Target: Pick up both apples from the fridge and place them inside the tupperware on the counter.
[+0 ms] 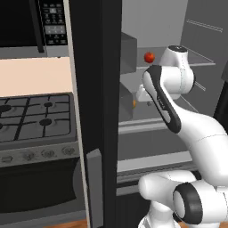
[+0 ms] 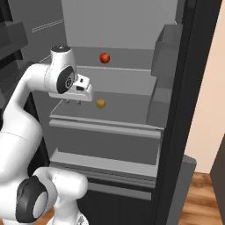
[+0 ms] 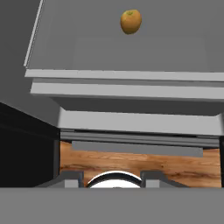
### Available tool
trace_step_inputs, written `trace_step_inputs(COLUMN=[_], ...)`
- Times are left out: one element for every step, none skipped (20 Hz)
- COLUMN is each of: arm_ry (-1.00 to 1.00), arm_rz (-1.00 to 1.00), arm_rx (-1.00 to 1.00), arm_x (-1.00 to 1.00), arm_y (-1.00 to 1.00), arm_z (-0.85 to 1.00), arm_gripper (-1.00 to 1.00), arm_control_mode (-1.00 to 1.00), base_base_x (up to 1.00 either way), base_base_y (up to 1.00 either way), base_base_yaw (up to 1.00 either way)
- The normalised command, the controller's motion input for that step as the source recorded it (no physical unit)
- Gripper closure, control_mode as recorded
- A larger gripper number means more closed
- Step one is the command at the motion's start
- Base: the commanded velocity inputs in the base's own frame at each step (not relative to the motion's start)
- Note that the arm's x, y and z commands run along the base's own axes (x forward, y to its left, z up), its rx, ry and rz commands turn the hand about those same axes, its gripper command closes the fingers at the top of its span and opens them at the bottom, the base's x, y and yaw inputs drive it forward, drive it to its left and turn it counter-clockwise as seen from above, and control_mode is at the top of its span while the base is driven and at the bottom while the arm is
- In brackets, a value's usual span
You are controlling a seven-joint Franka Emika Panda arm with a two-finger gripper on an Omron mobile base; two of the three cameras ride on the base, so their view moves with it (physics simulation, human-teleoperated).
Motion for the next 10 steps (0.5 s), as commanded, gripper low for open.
trace_step_inputs(arm_ry=[0.0, 0.0, 0.0, 0.0, 0.0, 0.0, 0.0, 0.0, 0.0, 0.0], arm_rz=[0.0, 0.0, 0.0, 0.0, 0.0, 0.0, 0.0, 0.0, 0.0, 0.0], arm_rx=[0.0, 0.0, 0.0, 0.0, 0.0, 0.0, 0.0, 0.0, 0.0, 0.0], arm_x=[0.03, 0.12, 0.29, 0.0, 0.0, 0.0, 0.0, 0.0, 0.0, 0.0], arm_y=[0.0, 0.0, 0.0, 0.0, 0.0, 0.0, 0.0, 0.0, 0.0, 0.0], arm_z=[0.0, 0.0, 0.0, 0.0, 0.0, 0.0, 0.0, 0.0, 0.0, 0.0], arm_gripper=[-1.0, -1.0, -1.0, -1.0, -1.0, -1.0, -1.0, -1.0, -1.0, -1.0], arm_control_mode=[-1.0, -1.0, -1.0, 1.0, 1.0, 1.0, 1.0, 1.0, 1.0, 1.0], base_base_x=[0.0, 0.0, 0.0, 0.34, 0.43, 0.48, 0.49, 0.49, 0.48, 0.48], base_base_y=[0.0, 0.0, 0.0, -0.01, -0.03, -0.03, -0.03, -0.04, -0.04, -0.06], base_base_yaw=[0.0, 0.0, 0.0, 0.0, 0.0, 0.0, 0.0, 0.0, 0.0, 0.0])
